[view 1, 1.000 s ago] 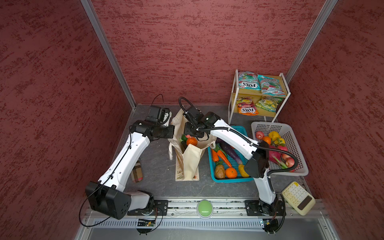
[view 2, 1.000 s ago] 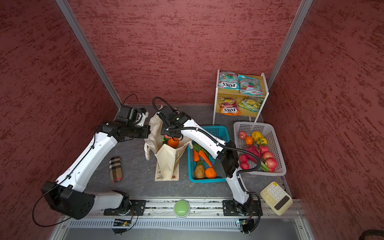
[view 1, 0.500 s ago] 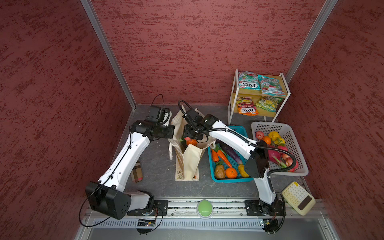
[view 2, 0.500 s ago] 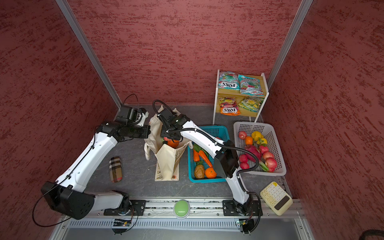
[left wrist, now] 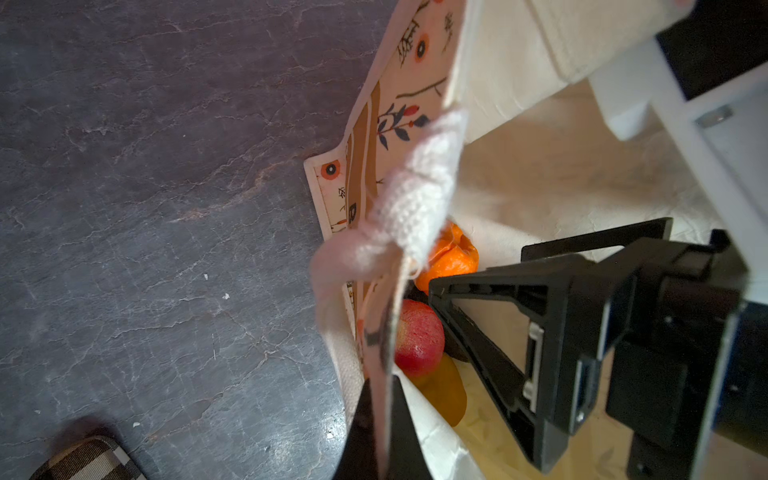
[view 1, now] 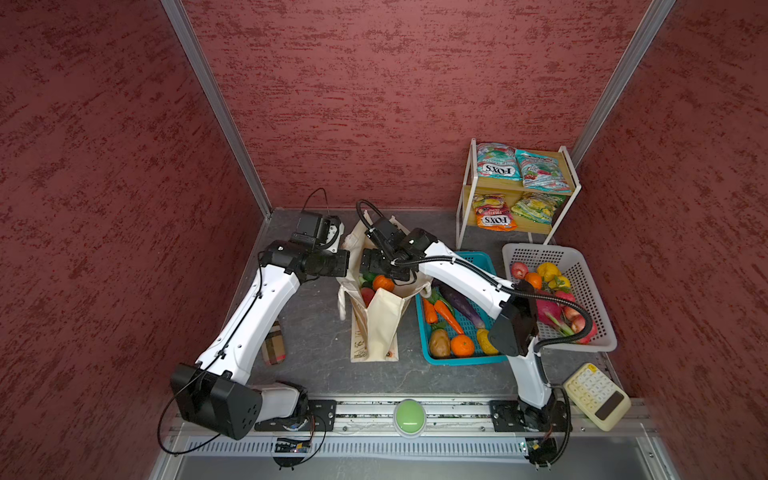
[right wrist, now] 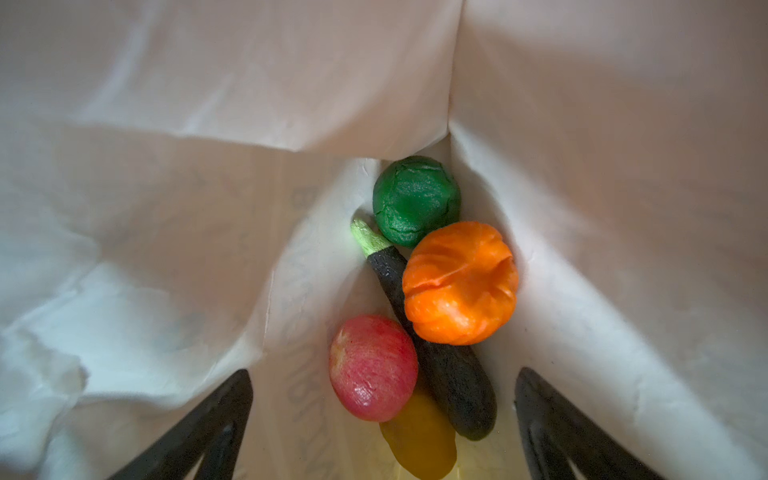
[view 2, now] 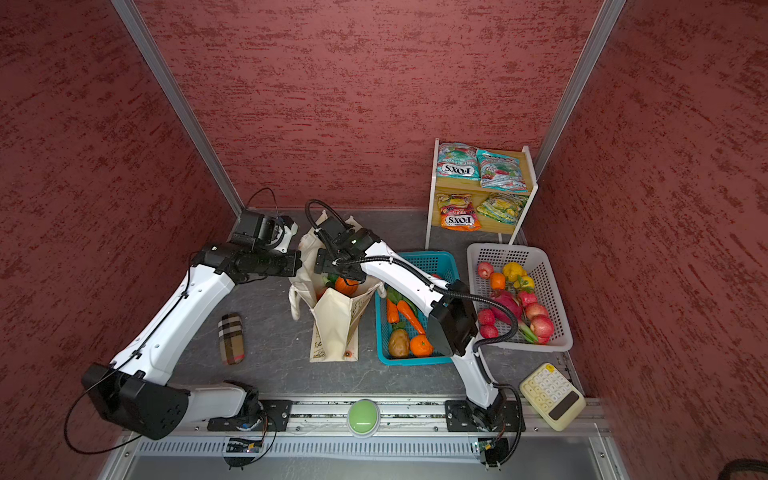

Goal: Place the food into the grocery bag and tie it
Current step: 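Lower the apple into the bag and open the right gripper, then withdraw the right gripper from the bag back to the white basket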

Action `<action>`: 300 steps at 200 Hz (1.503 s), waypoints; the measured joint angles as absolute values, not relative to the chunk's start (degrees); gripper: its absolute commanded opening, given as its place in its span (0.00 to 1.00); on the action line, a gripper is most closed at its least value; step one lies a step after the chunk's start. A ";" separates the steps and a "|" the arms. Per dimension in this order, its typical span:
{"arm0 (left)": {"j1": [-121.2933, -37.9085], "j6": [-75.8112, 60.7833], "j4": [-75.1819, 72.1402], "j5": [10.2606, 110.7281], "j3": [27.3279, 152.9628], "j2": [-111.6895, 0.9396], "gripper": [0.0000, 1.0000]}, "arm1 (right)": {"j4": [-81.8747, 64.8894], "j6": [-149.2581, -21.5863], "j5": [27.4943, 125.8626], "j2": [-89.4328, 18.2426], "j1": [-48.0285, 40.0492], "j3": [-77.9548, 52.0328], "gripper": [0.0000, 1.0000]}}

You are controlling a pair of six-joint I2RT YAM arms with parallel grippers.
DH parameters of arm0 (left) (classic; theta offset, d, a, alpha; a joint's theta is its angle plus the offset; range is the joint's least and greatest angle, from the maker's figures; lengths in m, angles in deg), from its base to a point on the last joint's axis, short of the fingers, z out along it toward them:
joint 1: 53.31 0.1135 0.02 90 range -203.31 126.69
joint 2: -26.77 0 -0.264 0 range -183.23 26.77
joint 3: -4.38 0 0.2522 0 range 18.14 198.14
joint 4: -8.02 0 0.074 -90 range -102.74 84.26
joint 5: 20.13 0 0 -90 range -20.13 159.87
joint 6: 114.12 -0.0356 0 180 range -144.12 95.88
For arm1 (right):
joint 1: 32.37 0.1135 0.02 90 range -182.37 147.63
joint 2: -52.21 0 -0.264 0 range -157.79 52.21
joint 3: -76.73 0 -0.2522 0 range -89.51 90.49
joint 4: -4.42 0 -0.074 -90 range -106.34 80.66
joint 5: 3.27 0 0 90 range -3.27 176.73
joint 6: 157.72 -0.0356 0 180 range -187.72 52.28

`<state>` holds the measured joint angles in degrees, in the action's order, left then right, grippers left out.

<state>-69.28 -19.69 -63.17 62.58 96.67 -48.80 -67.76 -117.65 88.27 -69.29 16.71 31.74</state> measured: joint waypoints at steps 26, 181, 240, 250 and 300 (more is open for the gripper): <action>-69.30 -19.69 -63.15 62.47 96.67 -48.80 0.00 | -69.22 -117.00 88.53 -69.33 16.71 34.47 0.99; -69.32 -19.69 -63.04 62.49 96.45 -48.76 0.00 | -87.47 -109.22 127.02 -54.23 16.27 45.51 0.99; -69.34 -19.69 -62.69 62.53 96.25 -48.74 0.00 | -88.30 -119.34 138.39 -32.65 11.09 16.00 0.91; -69.37 -19.69 -62.71 62.55 96.25 -48.74 0.00 | -85.88 -120.87 137.38 -27.56 8.66 9.12 0.88; -69.41 -19.69 -62.69 62.62 96.25 -48.74 0.00 | -76.83 -128.32 128.31 -4.65 -9.46 -16.48 0.83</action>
